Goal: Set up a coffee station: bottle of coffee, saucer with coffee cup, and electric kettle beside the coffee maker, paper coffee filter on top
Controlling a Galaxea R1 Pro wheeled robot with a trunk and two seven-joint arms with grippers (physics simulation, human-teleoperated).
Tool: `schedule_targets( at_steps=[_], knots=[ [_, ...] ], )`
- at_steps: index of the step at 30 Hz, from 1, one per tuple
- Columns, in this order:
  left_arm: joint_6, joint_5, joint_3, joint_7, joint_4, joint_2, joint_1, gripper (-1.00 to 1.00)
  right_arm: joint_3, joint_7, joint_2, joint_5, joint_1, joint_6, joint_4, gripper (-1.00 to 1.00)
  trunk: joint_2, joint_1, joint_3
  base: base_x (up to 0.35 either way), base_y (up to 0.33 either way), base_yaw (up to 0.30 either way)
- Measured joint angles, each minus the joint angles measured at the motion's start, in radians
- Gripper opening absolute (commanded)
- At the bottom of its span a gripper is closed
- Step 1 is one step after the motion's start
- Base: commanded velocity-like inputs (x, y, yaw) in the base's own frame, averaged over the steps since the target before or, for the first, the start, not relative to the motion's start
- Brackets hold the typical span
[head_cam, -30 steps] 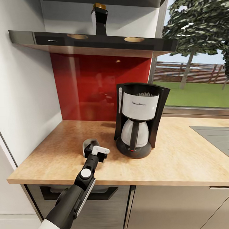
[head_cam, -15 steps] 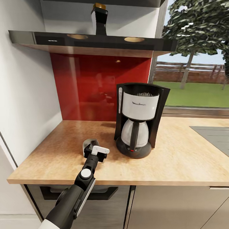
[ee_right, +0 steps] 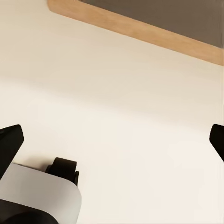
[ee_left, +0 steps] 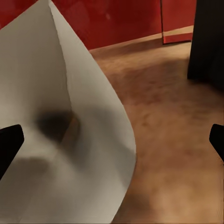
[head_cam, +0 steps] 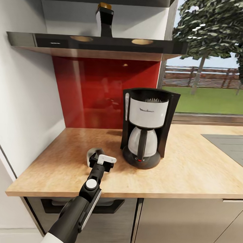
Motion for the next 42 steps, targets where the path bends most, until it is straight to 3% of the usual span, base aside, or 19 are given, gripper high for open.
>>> schedule_targets(
  at_steps=[42],
  knots=[
    [0.001,0.0,0.0,0.001,0.005,0.0,0.0,1.0,0.0,0.0,0.0,0.0,0.0,0.0,0.0,1.0,0.0,0.0,0.0,0.035,-0.025,0.0]
  ],
)
